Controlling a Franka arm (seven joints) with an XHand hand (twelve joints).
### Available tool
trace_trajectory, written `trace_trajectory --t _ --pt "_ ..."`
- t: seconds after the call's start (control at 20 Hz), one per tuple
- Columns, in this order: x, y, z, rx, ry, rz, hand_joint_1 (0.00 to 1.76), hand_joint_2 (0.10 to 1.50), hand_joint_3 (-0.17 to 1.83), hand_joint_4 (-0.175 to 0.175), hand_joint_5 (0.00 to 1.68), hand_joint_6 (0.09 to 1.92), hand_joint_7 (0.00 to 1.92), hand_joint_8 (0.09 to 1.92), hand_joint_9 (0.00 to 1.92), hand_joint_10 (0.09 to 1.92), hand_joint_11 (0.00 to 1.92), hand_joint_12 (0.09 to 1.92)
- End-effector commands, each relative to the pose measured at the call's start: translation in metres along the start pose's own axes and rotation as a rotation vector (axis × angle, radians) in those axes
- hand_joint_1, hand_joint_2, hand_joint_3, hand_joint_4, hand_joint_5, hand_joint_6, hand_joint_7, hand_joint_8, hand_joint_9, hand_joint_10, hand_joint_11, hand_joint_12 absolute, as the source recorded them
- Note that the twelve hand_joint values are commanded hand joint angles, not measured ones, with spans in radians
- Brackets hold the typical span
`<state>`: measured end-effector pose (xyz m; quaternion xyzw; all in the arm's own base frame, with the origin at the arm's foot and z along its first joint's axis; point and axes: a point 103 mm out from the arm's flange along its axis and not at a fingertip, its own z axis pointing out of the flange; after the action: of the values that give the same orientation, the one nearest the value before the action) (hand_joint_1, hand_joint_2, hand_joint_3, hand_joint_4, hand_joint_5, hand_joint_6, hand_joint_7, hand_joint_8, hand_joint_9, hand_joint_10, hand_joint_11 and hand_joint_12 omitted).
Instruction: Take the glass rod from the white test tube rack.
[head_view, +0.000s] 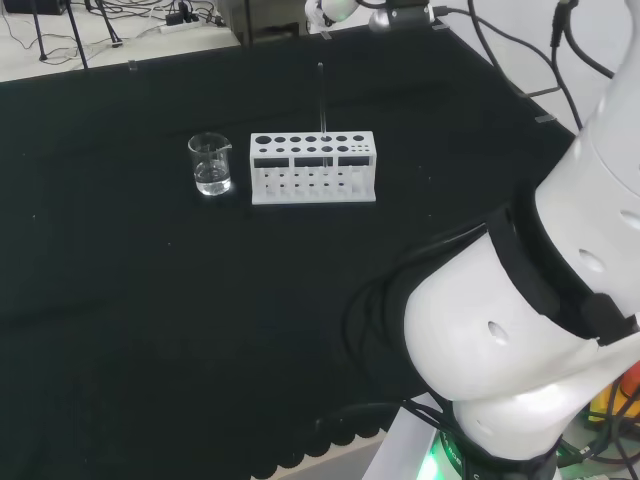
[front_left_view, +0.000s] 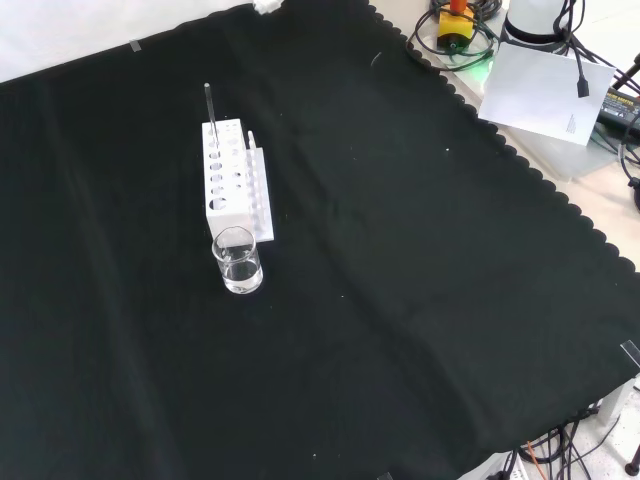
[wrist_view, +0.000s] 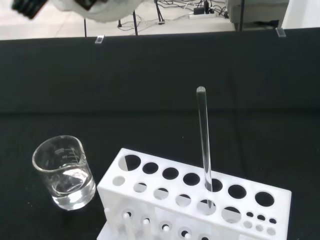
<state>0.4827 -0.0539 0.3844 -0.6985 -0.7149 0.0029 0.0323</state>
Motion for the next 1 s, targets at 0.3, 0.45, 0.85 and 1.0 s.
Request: trace_trajectory --t 0.3,0.45,0.85,1.0 --pt "-0.01 0.042 0.027 0.013 -0.025 -0.013 0.75 0.74 0.67 -0.133 0.39 0.09 0.6 0.84 0.89 0.74 0.52 1.31" --pt "-0.013 0.05 0.035 0.027 -0.03 -0.018 0.75 0.74 0.67 -0.134 0.39 0.09 0.61 0.84 0.9 0.74 0.52 1.31" --pt "-0.022 0.062 0.058 0.074 -0.037 -0.016 0.75 0.75 0.67 -0.135 0.41 0.09 0.64 0.84 0.93 0.75 0.54 1.3" --pt "-0.025 0.065 0.065 0.083 -0.042 -0.016 0.75 0.75 0.66 -0.135 0.42 0.09 0.67 0.83 0.95 0.73 0.55 1.3"
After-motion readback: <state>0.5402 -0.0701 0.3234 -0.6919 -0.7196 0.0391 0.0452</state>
